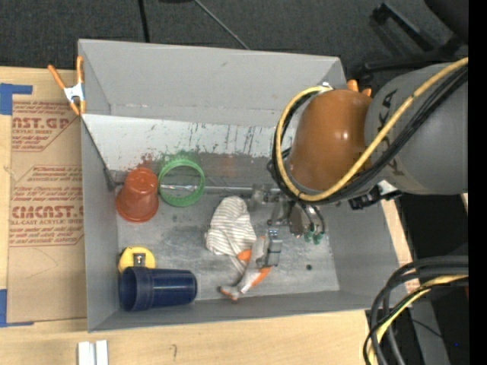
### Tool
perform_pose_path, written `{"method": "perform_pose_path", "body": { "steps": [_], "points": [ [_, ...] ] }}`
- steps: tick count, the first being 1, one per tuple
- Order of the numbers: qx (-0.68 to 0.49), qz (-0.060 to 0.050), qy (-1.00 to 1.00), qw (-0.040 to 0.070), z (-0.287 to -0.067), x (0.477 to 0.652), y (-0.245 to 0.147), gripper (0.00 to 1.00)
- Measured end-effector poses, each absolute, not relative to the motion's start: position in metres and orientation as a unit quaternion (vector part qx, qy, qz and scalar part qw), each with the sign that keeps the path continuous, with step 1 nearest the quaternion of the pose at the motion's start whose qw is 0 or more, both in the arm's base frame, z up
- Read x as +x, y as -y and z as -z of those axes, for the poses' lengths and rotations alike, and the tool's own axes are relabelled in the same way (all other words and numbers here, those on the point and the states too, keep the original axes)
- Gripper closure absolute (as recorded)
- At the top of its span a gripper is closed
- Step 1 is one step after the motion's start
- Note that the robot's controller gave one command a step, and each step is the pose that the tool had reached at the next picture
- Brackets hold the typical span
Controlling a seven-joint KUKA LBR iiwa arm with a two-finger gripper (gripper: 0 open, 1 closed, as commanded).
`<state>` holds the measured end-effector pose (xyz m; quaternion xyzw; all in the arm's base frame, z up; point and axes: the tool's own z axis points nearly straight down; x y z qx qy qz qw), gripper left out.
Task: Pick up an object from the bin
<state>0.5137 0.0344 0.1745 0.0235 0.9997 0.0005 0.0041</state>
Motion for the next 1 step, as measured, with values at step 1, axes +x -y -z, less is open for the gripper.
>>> {"method": "perform_pose_path", "body": {
  "steps": [1],
  "points": [
    [-0.068, 0.000, -0.998, 0.000, -0.0698, 0.5225, -0.0629, 1.00]
  ]
}}
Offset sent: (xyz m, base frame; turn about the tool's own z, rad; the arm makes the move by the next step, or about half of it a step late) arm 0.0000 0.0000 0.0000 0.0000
